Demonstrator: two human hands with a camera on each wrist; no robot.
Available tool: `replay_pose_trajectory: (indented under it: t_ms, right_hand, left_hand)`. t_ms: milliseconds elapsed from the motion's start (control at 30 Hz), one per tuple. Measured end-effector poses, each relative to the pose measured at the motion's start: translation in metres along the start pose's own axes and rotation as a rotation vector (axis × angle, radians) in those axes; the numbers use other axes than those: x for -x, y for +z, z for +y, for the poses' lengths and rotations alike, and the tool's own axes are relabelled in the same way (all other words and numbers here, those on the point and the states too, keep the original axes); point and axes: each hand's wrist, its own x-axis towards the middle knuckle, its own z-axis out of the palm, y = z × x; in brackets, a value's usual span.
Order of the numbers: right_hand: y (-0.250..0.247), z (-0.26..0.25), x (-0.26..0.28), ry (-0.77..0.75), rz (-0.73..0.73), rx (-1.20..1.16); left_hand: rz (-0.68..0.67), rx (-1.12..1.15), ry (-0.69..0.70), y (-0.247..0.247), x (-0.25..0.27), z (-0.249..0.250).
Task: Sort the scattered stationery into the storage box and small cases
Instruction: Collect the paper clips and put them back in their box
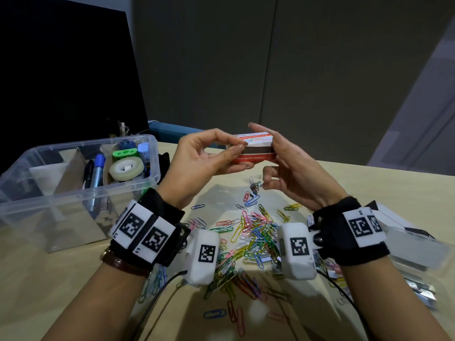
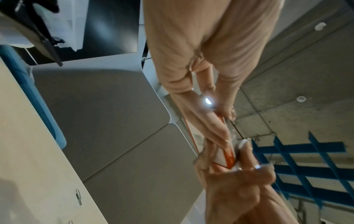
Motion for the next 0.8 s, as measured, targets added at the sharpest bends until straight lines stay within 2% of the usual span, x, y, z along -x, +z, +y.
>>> replay_pose_trajectory:
  t_ms: [100, 233, 300, 400, 533, 667, 800]
  right_hand:
    - [-0.004, -0.001, 0.000, -0.005, 0.009, 0.064]
    - [-0.006, 0.000, 0.000, -0.014, 0.034, 0.036]
    - [-0.007, 0.000, 0.001, -0.064, 0.039, 0.135]
    - [-0.010, -0.005, 0.004, -0.201, 0.083, 0.378]
    - [-0.012, -0.002, 0.004, -0.514, 0.197, 0.676]
    - [-0.010, 0.002, 0.000, -0.671, 0.231, 0.739]
    - [-0.005, 0.006, -0.002, -0.756, 0.237, 0.851]
  left_hand:
    - [-0.029, 0.006, -0.037, -0.006, 0.000, 0.003]
    - [-0.107, -0.070, -0.024, -0.010, 0.001, 0.004]
    - [-0.094, -0.047, -0.017, -0.009, 0.001, 0.005]
    - [-0.019, 0.102, -0.042, -0.004, 0.000, 0.003]
    - [0.009, 0.299, -0.107, 0.003, 0.000, 0.001]
    - [0.002, 0.333, -0.140, 0.002, 0.000, 0.005]
    - [-0.019, 0.267, -0.125, 0.000, 0.002, 0.007]
